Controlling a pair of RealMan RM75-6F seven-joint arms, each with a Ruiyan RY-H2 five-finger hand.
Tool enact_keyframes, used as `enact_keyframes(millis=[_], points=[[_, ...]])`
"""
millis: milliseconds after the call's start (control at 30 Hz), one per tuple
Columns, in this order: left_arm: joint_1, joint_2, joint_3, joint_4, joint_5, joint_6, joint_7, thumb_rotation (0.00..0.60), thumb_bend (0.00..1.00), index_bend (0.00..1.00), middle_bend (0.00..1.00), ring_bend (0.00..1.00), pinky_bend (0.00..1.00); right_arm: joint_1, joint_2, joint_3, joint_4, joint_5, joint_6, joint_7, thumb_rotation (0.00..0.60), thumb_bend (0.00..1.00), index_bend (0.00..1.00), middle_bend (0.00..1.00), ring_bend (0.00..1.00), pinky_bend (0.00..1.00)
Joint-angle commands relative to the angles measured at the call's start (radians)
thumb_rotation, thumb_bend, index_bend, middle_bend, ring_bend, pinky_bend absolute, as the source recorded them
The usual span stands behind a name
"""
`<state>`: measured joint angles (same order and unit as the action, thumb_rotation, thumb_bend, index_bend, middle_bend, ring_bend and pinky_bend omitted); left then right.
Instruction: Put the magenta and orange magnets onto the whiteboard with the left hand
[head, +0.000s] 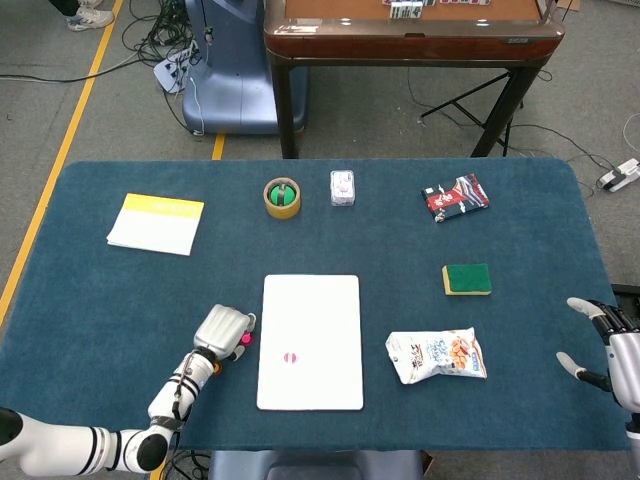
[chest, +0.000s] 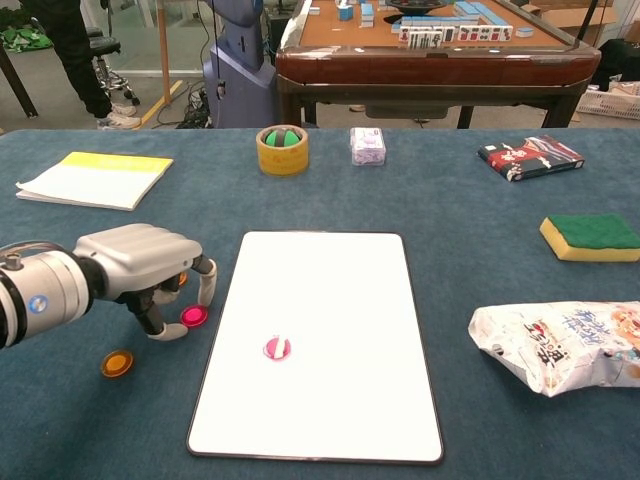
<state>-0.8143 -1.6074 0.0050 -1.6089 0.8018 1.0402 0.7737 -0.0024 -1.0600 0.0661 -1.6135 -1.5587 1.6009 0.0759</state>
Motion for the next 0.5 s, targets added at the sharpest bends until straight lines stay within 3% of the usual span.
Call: enact_keyframes(millis=[33,500], points=[[0.000,-0.002,0.000,0.004,-0.002,-0.001,0.004,0.600,0.31,0.55,1.00,1.00,1.00,0.000,0.000,0.000,0.000,0.000,0.000,0.000,0.600,0.06,0.26,0.31,0.30,0.42],[0.005,-0.003,-0.012,-0.005,0.017,-0.005,-0.011,0.600,0.31,0.63,1.00,1.00,1.00,0.000,0.001,0.000,0.000,0.000,0.000,0.003,0.600,0.06,0.26,0.31,0.30,0.42]])
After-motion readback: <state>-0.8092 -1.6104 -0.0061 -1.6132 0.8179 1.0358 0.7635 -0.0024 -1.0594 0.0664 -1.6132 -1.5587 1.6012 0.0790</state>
